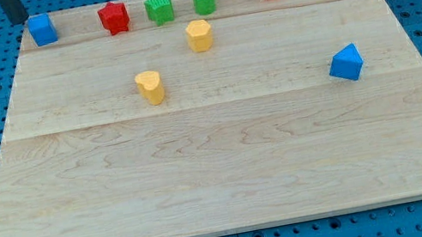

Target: Adjust blue cube red star and green blocks in a horizontal line

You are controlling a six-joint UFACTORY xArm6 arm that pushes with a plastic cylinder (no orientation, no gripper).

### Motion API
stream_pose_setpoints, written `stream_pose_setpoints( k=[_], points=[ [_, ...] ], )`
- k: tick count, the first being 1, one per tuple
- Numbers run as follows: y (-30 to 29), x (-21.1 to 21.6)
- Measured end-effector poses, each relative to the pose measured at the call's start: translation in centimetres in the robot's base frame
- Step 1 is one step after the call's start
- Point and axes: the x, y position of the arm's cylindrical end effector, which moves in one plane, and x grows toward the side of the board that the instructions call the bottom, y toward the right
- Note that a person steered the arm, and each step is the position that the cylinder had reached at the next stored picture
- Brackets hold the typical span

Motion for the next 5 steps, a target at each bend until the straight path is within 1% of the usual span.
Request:
stream_pose_setpoints(
  k=[1, 4, 5],
  points=[
    [0.0, 0.0],
    [0.9, 5.0],
    [0.9, 3.4]
  ],
)
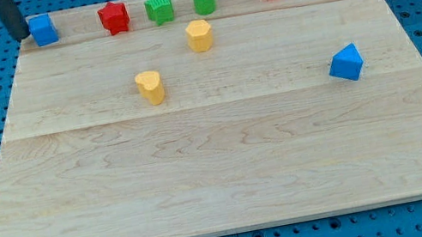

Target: Adjust blue cube red star and green blocks in a horizontal line

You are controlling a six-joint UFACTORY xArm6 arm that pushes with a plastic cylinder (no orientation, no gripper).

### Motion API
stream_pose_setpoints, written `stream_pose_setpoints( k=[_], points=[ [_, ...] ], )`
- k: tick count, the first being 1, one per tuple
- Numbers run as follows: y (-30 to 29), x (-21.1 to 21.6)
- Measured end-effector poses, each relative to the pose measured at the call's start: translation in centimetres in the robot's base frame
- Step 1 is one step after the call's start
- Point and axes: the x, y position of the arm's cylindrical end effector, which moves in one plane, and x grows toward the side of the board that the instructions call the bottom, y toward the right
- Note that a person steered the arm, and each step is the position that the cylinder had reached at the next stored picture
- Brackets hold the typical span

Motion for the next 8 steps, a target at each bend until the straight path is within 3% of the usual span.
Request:
stream_pose_setpoints(
  k=[4, 6, 7, 8],
  points=[
    [1.8, -1.6],
    [10.3, -3.4],
    [19.7, -3.3],
    [25.4, -3.3]
  ],
)
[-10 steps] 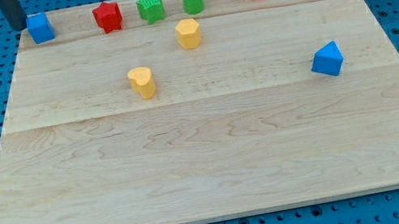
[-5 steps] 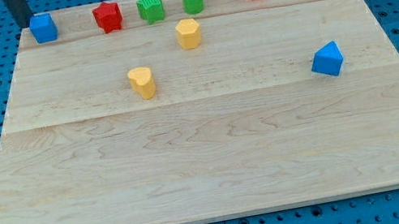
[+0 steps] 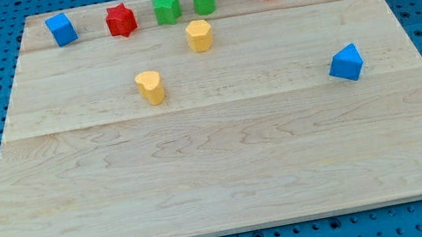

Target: Adjust blue cube red star and green blocks in a horizontal line

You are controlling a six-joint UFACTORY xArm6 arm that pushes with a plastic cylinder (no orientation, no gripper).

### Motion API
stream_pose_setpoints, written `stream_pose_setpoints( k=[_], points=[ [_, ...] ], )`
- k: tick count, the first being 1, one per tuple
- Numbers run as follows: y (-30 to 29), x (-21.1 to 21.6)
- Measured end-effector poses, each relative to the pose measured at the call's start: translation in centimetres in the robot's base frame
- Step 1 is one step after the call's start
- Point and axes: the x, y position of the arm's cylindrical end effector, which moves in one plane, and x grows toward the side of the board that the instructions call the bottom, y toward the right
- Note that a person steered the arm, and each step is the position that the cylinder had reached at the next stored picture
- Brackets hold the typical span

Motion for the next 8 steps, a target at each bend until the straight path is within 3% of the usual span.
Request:
stream_pose_setpoints(
  k=[4, 5, 7, 8],
  points=[
    [2.4, 0.1],
    [1.6, 3.7],
    [-3.8, 0.4],
    [-2.6, 0.5]
  ],
)
